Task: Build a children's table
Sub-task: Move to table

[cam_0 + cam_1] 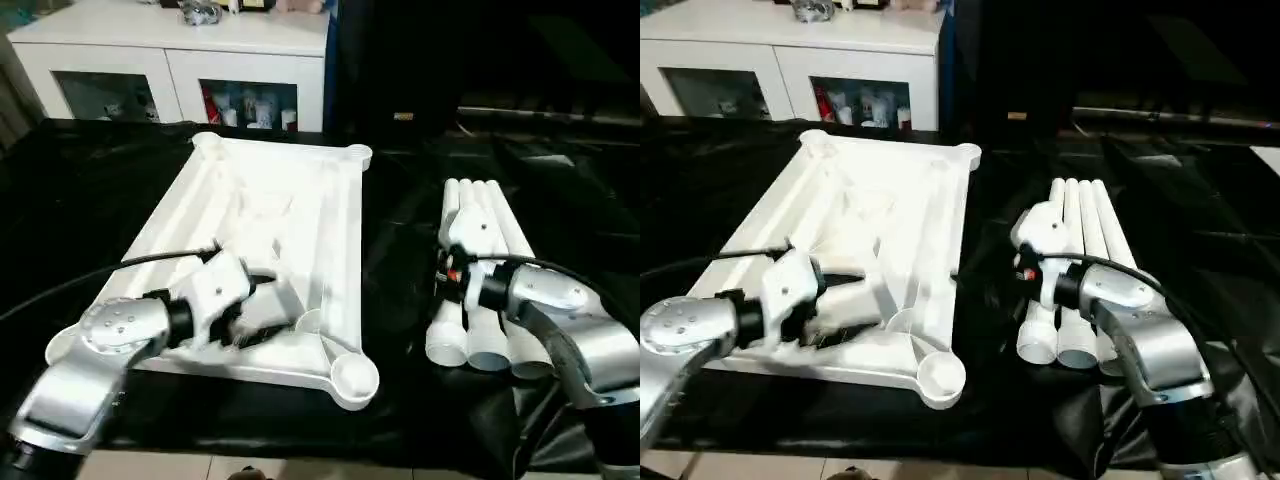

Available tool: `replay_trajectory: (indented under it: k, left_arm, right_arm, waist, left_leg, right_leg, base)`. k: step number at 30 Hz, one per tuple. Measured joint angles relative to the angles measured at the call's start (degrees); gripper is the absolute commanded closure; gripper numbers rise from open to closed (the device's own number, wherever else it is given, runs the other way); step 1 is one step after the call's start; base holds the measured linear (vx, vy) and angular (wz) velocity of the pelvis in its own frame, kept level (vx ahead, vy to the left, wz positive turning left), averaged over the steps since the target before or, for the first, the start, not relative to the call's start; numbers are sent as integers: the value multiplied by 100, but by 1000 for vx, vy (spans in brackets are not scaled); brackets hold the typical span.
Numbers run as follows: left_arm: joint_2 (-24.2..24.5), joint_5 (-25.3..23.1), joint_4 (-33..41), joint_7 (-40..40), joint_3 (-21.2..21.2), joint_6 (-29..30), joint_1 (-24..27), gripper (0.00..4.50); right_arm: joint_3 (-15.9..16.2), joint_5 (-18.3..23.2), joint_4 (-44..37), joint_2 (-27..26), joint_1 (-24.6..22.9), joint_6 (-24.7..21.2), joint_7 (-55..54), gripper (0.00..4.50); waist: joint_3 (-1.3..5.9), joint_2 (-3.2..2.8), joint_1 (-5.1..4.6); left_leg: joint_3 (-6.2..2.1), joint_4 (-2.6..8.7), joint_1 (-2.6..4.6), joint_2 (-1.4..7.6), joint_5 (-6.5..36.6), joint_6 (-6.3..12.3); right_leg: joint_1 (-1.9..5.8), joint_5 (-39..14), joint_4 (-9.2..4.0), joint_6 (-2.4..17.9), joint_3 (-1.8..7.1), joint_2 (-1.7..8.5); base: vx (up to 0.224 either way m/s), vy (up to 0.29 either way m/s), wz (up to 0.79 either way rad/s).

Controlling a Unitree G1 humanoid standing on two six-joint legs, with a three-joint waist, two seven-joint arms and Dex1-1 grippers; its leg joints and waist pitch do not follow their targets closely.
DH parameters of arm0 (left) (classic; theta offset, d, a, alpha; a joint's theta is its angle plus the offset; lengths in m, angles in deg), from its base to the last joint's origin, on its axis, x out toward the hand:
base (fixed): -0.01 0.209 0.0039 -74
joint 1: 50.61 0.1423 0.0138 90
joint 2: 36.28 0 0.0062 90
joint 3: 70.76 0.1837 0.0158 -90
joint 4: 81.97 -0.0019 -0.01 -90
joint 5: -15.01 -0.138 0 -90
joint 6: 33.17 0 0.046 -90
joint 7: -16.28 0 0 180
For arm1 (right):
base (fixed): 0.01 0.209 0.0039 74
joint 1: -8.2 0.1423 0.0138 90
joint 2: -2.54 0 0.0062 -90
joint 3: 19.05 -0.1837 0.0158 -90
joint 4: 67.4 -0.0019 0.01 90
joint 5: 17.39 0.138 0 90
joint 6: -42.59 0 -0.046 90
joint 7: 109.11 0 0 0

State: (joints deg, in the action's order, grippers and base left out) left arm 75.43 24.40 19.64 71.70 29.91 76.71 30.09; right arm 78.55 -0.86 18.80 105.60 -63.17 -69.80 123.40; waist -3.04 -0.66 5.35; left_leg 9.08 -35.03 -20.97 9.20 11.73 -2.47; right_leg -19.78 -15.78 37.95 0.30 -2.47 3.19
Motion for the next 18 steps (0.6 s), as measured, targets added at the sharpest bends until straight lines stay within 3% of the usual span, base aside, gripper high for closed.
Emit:
replay_trajectory:
  k: [5,6,7,9,11,18]
  left_arm:
    - [460,-179,-534,639,389,-197,-65,83]
    - [482,-260,-628,727,456,-370,-199,83]
    - [501,-340,-698,768,494,-461,-294,112]
    - [439,-491,-1038,797,611,-612,-547,120]
    - [392,-719,-1476,721,680,-677,-786,132]
    - [323,-799,-1993,1063,884,-781,-1287,199]
  right_arm:
    - [274,12,9,217,140,-26,599,12]
    - [332,-2,16,271,162,-26,689,12]
    - [382,-25,20,284,176,-26,733,12]
    - [447,-40,22,341,180,-26,821,12]
    - [524,-39,11,360,185,-26,898,12]
    - [585,-39,-54,434,132,-44,1013,12]
  waist:
    - [-6,41,-12]
    - [-10,97,-10]
    - [-6,125,5]
    - [10,184,28]
    - [20,210,53]
    - [21,211,119]
  left_leg:
    - [21,10,-21,8,-99,8]
    - [38,24,-18,8,-99,8]
    - [45,39,-16,12,-100,7]
    - [57,55,-18,18,-106,4]
    - [71,60,-24,26,-114,10]
    - [88,58,-50,26,-98,41]
  right_leg:
    - [-22,81,-7,11,1,7]
    - [-24,82,-12,11,5,13]
    - [-27,82,-21,13,2,13]
    - [-25,84,-47,15,1,11]
    - [-30,84,-60,14,-1,10]
    - [-40,83,-101,12,3,14]
  base:
    - [0,0,0]
    - [0,0,0]
    - [0,0,0]
    - [0,0,0]
    - [0,0,0]
    - [0,0,0]
